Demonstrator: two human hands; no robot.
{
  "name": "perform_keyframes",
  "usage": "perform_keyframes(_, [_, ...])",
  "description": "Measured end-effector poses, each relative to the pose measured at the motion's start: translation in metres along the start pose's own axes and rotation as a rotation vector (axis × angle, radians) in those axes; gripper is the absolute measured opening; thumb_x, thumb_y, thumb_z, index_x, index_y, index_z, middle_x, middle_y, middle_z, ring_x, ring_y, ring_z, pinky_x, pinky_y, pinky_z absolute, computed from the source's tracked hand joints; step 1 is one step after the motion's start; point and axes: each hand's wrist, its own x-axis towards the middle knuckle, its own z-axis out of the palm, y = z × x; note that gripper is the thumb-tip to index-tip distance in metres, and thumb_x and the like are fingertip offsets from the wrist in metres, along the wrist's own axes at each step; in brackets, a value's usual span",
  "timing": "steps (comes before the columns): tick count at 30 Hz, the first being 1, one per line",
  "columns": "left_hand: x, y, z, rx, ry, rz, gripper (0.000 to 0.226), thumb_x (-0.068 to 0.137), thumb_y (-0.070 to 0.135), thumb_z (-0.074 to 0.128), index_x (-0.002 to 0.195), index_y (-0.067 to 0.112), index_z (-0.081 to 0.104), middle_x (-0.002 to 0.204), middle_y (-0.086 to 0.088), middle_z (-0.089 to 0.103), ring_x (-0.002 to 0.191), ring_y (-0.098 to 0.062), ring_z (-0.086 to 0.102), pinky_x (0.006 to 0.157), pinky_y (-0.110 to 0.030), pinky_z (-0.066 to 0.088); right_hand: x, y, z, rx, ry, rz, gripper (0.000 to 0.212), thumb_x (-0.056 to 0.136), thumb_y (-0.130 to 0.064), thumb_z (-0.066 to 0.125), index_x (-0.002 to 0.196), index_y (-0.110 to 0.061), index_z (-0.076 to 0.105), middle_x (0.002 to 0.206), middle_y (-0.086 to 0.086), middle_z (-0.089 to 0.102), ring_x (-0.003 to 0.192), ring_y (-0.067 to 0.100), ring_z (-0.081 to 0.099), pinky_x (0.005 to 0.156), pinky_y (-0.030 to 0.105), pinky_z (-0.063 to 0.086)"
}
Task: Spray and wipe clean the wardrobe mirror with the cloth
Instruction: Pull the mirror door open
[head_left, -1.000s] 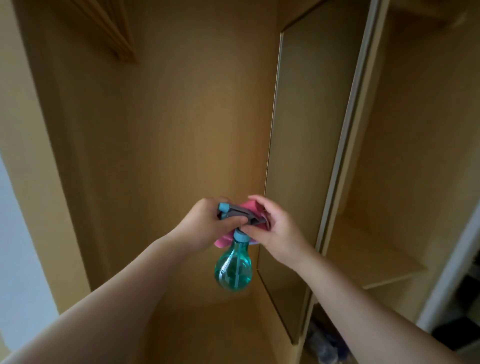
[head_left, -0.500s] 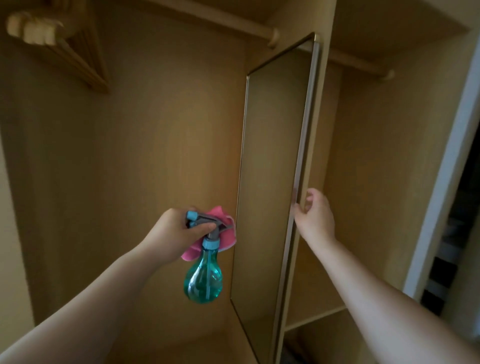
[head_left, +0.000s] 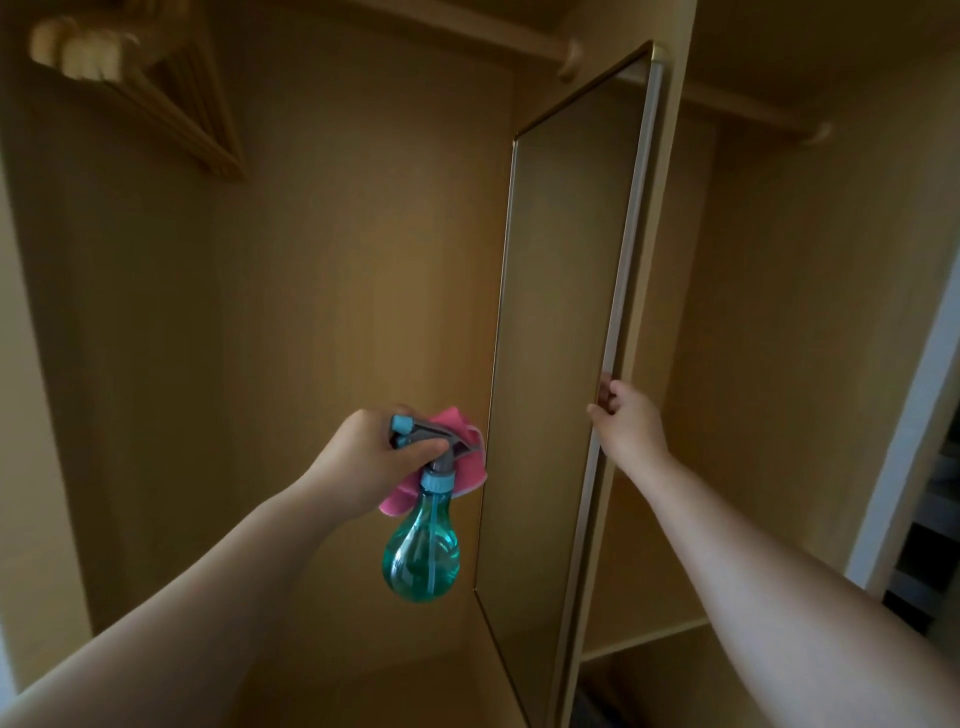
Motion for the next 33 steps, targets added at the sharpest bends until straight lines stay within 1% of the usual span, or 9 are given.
perform_keyframes(4, [-0.004, -0.004, 0.004, -0.022, -0.015, 0.002, 0.006, 0.084, 0.029, 0.071, 0.087, 0.026, 0.068, 0.076, 0.016, 0.071, 0.066, -0.004, 0.067, 0.052, -0.015, 0.048, -0.005, 0.001, 0.000, -0.004, 0.011, 0.025, 0.036, 0.098, -0.017, 0.054, 0.133, -0.020, 0.053, 0.121, 0.003, 0.064, 0.113, 0.023, 0.061, 0.086, 0.031, 0.048])
perform_keyframes(8, [-0.005, -0.007, 0.004, -0.028, -0.028, 0.008, 0.006, 0.084, 0.028, 0.071, 0.088, 0.024, 0.068, 0.077, 0.014, 0.072, 0.066, -0.006, 0.068, 0.053, -0.016, 0.050, -0.017, 0.004, -0.010, 0.017, 0.011, 0.028, 0.038, 0.098, -0.017, 0.053, 0.136, -0.021, 0.049, 0.125, 0.000, 0.062, 0.116, 0.022, 0.059, 0.095, 0.036, 0.051])
perform_keyframes(11, [-0.004, -0.007, 0.005, -0.028, -0.038, 0.011, 0.007, 0.084, 0.029, 0.072, 0.086, 0.023, 0.069, 0.077, 0.012, 0.072, 0.065, -0.007, 0.068, 0.052, -0.016, 0.050, -0.031, 0.006, -0.023, 0.012, 0.022, -0.007, 0.037, 0.098, -0.017, 0.054, 0.135, -0.022, 0.050, 0.121, -0.004, 0.062, 0.114, 0.019, 0.059, 0.090, 0.030, 0.049])
perform_keyframes(14, [-0.003, -0.004, 0.006, -0.014, -0.044, 0.024, 0.007, 0.082, 0.031, 0.072, 0.084, 0.028, 0.067, 0.076, 0.018, 0.070, 0.065, -0.003, 0.067, 0.049, -0.013, 0.049, -0.047, 0.007, -0.037, 0.010, 0.019, -0.024, 0.039, 0.098, -0.017, 0.054, 0.136, -0.024, 0.049, 0.121, -0.006, 0.062, 0.113, 0.016, 0.060, 0.095, 0.031, 0.050])
perform_keyframes(21, [0.002, 0.004, 0.016, 0.020, -0.036, 0.023, 0.014, 0.079, 0.036, 0.075, 0.081, 0.038, 0.062, 0.071, 0.011, 0.069, 0.062, -0.002, 0.065, 0.051, -0.016, 0.047, -0.078, 0.014, -0.067, -0.036, 0.070, -0.030, 0.036, 0.097, -0.017, 0.055, 0.133, -0.019, 0.052, 0.121, -0.003, 0.063, 0.114, 0.017, 0.061, 0.095, 0.029, 0.050])
perform_keyframes(26, [0.004, 0.007, 0.022, -0.039, -0.075, 0.060, 0.014, 0.079, 0.034, 0.076, 0.088, 0.033, 0.066, 0.077, 0.010, 0.070, 0.067, -0.001, 0.065, 0.053, -0.014, 0.046, -0.090, 0.019, -0.081, -0.083, 0.086, -0.003, 0.043, 0.098, -0.020, 0.055, 0.139, -0.018, 0.046, 0.130, -0.001, 0.059, 0.120, 0.019, 0.057, 0.100, 0.033, 0.048])
perform_keyframes(30, [0.006, 0.009, 0.024, -0.057, -0.121, 0.084, 0.012, 0.081, 0.033, 0.074, 0.089, 0.033, 0.065, 0.077, 0.012, 0.070, 0.071, -0.002, 0.066, 0.056, -0.015, 0.048, -0.091, 0.026, -0.095, -0.100, 0.118, 0.037, 0.025, 0.098, -0.017, 0.053, 0.123, -0.018, 0.054, 0.116, 0.000, 0.064, 0.108, 0.020, 0.063, 0.089, 0.035, 0.055])
perform_keyframes(32, [0.008, 0.010, 0.026, -0.047, -0.153, 0.100, 0.012, 0.082, 0.033, 0.073, 0.090, 0.035, 0.064, 0.077, 0.013, 0.070, 0.072, 0.002, 0.066, 0.055, -0.014, 0.049, -0.089, 0.029, -0.102, -0.103, 0.149, 0.063, 0.024, 0.098, -0.016, 0.052, 0.122, -0.019, 0.054, 0.120, 0.001, 0.063, 0.113, 0.021, 0.061, 0.082, 0.029, 0.054])
perform_keyframes(33, [0.009, 0.011, 0.028, -0.042, -0.167, 0.107, 0.011, 0.082, 0.033, 0.072, 0.089, 0.035, 0.063, 0.077, 0.014, 0.070, 0.073, 0.003, 0.065, 0.055, -0.015, 0.049, -0.087, 0.030, -0.105, -0.110, 0.155, 0.082, 0.030, 0.099, -0.017, 0.052, 0.129, -0.016, 0.051, 0.128, 0.002, 0.061, 0.119, 0.022, 0.059, 0.084, 0.029, 0.054])
